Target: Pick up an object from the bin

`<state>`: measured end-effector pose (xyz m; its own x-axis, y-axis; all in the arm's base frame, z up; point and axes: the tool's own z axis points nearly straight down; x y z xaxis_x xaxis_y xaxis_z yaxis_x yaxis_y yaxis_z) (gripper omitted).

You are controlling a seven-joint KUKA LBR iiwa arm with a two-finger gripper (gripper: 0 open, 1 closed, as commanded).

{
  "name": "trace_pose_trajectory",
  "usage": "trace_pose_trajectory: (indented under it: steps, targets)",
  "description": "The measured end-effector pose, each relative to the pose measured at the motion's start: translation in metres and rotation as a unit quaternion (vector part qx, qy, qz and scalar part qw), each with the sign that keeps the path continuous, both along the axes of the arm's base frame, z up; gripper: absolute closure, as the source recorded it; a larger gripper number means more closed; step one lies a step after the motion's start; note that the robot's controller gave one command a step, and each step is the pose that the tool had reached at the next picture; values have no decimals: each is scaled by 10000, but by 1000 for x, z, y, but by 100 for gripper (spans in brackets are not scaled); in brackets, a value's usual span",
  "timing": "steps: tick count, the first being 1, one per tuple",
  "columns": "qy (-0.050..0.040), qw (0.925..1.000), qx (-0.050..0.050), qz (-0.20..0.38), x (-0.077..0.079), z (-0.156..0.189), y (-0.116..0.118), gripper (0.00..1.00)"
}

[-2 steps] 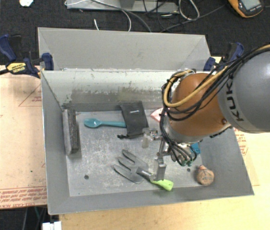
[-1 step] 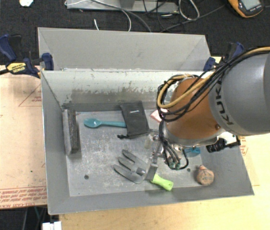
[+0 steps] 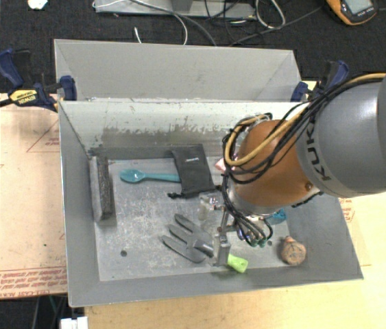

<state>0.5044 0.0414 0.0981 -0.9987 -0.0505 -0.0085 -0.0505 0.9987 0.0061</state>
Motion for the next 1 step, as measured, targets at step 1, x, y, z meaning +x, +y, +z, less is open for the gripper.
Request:
trace_pose_trajectory:
  steps: [1]
  targets:
    - [11,9965,9,-840,-13,33,-22,0]
